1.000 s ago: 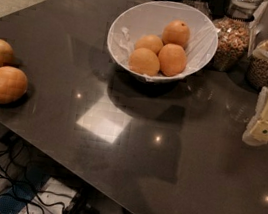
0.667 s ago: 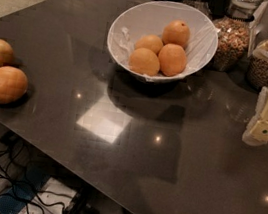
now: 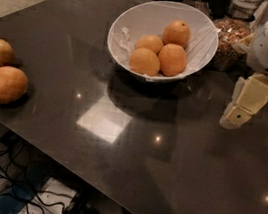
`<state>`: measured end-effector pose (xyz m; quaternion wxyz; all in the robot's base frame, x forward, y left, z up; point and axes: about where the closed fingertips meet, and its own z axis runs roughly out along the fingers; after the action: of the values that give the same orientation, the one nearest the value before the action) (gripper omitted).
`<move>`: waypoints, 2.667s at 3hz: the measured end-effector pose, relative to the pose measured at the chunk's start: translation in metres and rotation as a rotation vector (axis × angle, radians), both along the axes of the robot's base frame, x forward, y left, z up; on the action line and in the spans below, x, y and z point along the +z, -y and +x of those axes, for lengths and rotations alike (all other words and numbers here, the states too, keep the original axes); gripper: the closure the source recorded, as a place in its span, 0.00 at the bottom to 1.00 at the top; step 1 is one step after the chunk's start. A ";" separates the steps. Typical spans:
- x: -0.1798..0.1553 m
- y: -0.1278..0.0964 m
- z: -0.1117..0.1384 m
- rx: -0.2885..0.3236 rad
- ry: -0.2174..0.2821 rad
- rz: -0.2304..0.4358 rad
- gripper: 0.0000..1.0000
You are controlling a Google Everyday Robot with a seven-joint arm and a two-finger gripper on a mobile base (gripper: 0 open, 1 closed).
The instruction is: Pick orange from white bowl
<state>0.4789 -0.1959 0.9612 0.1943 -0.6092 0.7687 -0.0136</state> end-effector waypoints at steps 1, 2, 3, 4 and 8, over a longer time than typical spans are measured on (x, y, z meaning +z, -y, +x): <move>-0.001 -0.015 0.030 0.059 0.053 0.007 0.00; 0.004 -0.016 0.058 0.095 0.112 0.002 0.00; 0.012 -0.012 0.073 0.100 0.149 0.015 0.00; 0.010 -0.013 0.076 0.090 0.143 0.012 0.00; -0.018 -0.047 0.139 -0.116 0.009 0.222 0.00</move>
Offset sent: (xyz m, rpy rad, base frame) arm 0.0925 0.0150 0.0115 -0.0030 -0.1839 0.1350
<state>0.6178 -0.1485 0.9434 0.2630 -0.5383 0.7986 0.0578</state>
